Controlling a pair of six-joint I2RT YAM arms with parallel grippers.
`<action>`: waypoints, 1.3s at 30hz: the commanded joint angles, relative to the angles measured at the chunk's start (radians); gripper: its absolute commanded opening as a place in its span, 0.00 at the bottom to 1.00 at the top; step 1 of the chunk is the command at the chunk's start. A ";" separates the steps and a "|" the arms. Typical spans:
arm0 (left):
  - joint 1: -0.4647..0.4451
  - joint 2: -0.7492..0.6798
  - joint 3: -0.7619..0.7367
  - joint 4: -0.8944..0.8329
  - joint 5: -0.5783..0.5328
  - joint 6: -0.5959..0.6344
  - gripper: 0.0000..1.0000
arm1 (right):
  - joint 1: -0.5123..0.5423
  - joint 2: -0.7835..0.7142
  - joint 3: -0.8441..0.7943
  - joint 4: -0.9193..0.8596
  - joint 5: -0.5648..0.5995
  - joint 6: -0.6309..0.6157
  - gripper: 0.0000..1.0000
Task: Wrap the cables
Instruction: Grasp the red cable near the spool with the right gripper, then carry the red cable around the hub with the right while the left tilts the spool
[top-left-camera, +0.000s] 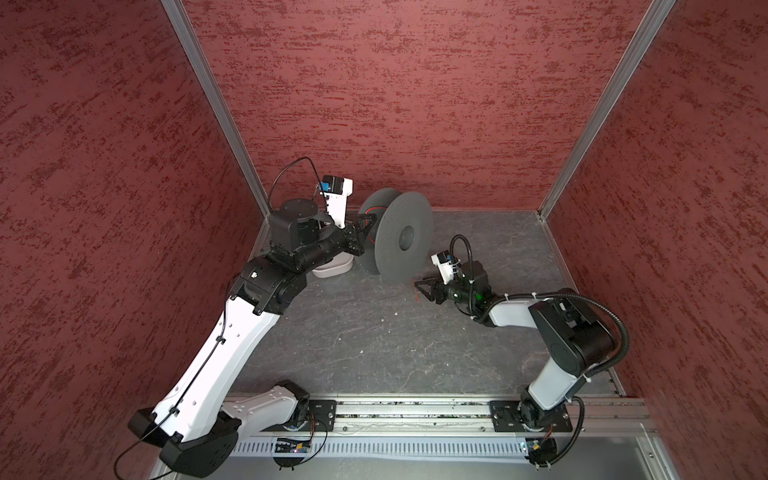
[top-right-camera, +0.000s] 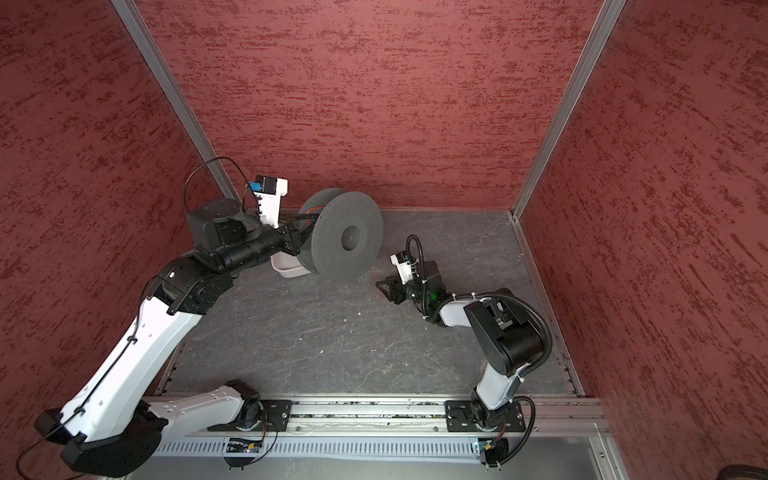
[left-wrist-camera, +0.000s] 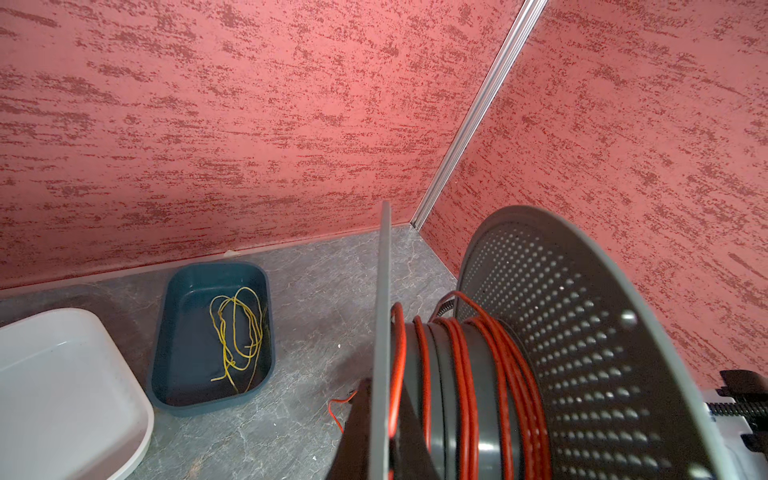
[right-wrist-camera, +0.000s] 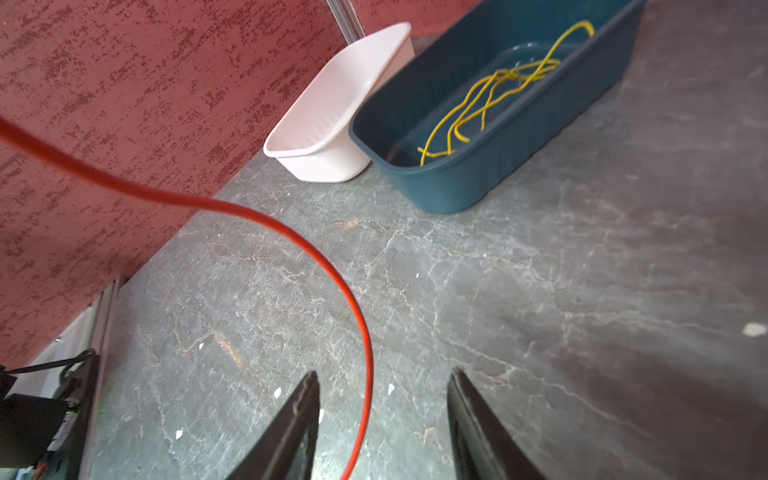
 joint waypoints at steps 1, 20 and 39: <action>-0.006 -0.034 0.033 0.078 0.010 -0.011 0.03 | 0.004 0.009 0.025 0.013 -0.043 -0.001 0.53; -0.003 0.034 0.033 0.096 -0.084 -0.028 0.03 | 0.065 0.015 0.025 -0.039 0.063 0.018 0.00; 0.063 0.172 0.006 0.196 -0.432 -0.136 0.03 | 0.401 -0.019 0.107 -0.269 0.490 -0.082 0.00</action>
